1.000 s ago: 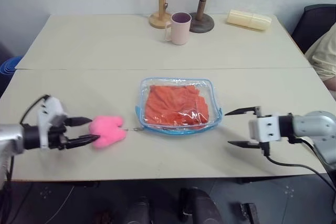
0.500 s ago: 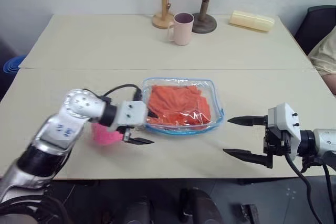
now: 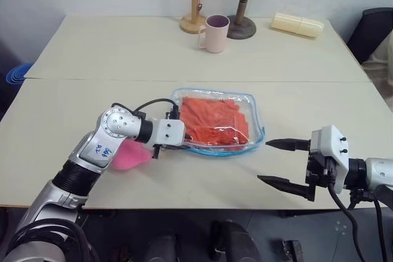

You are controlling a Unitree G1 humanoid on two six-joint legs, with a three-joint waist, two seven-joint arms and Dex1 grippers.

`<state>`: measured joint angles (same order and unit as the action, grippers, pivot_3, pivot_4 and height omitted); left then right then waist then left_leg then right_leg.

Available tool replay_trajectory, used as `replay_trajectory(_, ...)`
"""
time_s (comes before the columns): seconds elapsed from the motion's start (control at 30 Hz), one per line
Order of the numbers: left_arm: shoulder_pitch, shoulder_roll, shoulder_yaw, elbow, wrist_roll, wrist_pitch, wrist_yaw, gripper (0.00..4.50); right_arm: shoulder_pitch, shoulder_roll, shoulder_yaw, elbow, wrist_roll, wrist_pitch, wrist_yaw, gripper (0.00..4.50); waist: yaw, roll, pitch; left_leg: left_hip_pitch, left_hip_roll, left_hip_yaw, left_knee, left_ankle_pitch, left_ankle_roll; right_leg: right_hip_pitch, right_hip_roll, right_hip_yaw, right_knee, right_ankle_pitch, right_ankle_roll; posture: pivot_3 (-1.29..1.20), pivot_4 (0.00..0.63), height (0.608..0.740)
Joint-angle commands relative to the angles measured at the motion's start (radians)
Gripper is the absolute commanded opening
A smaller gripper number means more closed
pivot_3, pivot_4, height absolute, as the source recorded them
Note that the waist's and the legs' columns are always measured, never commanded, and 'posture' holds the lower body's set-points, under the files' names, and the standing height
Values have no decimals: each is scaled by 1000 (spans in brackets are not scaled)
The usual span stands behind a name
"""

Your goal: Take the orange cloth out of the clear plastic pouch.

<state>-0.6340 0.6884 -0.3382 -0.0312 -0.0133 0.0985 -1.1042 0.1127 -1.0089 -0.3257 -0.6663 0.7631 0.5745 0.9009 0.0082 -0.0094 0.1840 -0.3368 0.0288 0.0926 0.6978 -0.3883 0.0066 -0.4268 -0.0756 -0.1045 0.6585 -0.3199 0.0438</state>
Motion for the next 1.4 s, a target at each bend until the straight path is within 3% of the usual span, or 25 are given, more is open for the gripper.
replay_trajectory(0.03,23,7,53,-66,-46,40,-6,15,8,5,-11,-29,-28,-22,11,4500,0,0,0,0,0,0,0,0,0,0,0,0,0,0,0,0,150,740)
replay_trajectory(0.13,53,-13,105,-121,-116,148,14,15,-7,9,9,-25,-49,-30,8,4500,-2,0,0,0,0,0,0,0,0,0,0,0,0,0,0,0,150,740)
replay_trajectory(0.23,78,-61,185,-177,-197,281,88,0,-44,26,53,-17,-88,-47,-10,4003,-3,0,0,0,0,0,0,0,0,0,0,0,0,0,0,0,150,740)
replay_trajectory(0.43,128,-131,255,-275,-275,437,205,0,-155,56,249,4,-277,-136,-22,2017,-9,0,0,0,0,0,0,0,0,0,0,0,0,0,0,0,150,740)
replay_trajectory(0.63,159,-166,227,-326,-271,472,267,0,-364,184,494,139,-587,-267,-123,14,-10,0,0,1,0,0,1,1,-1,0,0,0,1,0,0,0,150,740)
replay_trajectory(0.83,159,-173,214,-343,-278,484,284,0,-427,276,570,279,-764,-356,-202,14,-9,0,0,0,0,0,1,1,-1,0,0,0,1,0,0,0,150,740)
replay_trajectory(0.9,157,-178,213,-345,-280,488,291,0,-425,284,584,309,-802,-392,-201,365,-9,0,0,0,0,0,1,1,-1,0,0,0,1,0,0,0,150,740)
replay_trajectory(0.97,156,-188,214,-350,-286,497,301,0,-414,282,599,323,-835,-427,-195,869,-9,0,0,0,0,0,1,1,-1,0,0,0,1,0,0,0,150,740)
replay_trajectory(1.3,154,-205,203,-387,-310,523,309,0,-440,338,629,423,-1069,-539,-312,4271,-13,0,0,0,0,0,1,1,-1,0,0,0,1,0,0,0,150,740)
replay_trajectory(1.33,154,-207,202,-393,-315,528,309,0,-445,343,638,437,-1093,-548,-321,4485,-13,0,0,0,0,0,1,1,-1,0,0,0,1,0,0,0,150,740)
replay_trajectory(1.4,150,-214,201,-400,-319,538,313,0,-452,348,658,462,-1132,-576,-325,4485,-12,0,0,0,0,0,1,1,-1,0,0,0,1,0,0,0,150,740)
